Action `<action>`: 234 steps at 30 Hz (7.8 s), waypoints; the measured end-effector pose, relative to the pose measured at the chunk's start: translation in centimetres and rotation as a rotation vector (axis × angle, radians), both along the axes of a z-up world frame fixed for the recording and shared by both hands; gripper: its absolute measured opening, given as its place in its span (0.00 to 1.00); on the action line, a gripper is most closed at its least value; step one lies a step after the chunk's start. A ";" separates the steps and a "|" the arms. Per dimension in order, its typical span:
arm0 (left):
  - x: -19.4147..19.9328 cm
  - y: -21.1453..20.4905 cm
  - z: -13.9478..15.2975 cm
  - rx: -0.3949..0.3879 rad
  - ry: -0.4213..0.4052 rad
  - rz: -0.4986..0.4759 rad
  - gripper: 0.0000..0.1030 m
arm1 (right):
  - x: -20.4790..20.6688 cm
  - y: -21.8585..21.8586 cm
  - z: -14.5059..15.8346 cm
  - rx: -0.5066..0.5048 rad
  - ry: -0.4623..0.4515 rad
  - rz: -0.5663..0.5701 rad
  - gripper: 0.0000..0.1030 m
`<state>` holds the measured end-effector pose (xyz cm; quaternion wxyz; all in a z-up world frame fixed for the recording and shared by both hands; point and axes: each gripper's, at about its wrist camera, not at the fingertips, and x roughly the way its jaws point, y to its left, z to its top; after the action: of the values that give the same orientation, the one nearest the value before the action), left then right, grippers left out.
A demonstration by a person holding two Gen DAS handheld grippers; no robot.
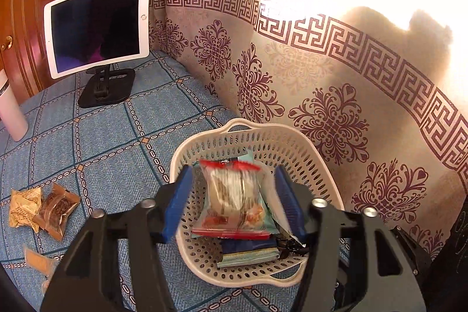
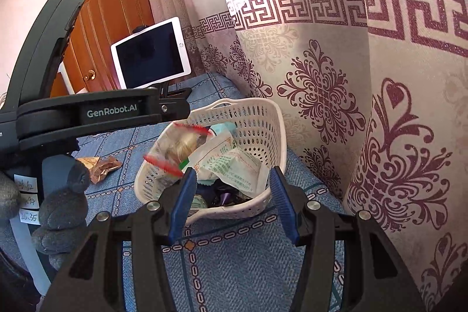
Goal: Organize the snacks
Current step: 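Carry the clear zip bag into the white basket and open the left gripper, then move both grippers from the basket back over the remaining snacks on the table, then grasp the tan wrapped bread bag with the left gripper, then grasp the brown clear dried-fruit packet with the right gripper while the left holds the bread bag, then carry the brown packet over the white basket with the right gripper while the left holds the bread bag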
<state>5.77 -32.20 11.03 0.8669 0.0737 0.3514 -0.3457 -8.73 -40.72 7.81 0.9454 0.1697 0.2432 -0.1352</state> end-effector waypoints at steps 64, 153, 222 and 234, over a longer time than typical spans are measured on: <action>6.3 26.0 -2.9 0.100 0.023 0.662 0.92 | 3.0 10.7 1.6 -0.034 -0.037 0.307 0.71; 15.5 31.3 -4.6 0.058 -0.040 0.625 0.88 | 27.7 21.6 -5.6 -0.018 0.377 0.420 0.76; 10.0 31.6 2.3 -0.132 -0.166 0.572 0.88 | 12.0 14.2 4.1 -0.173 0.186 0.123 0.56; 9.0 31.2 3.2 -0.149 -0.184 0.546 0.88 | 9.4 5.8 6.0 -0.134 0.160 -0.088 0.56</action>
<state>14.81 -0.97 14.20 0.9591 -0.0564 0.2518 -0.1163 0.67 -34.90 13.82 0.9254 0.1052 0.3004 -0.2059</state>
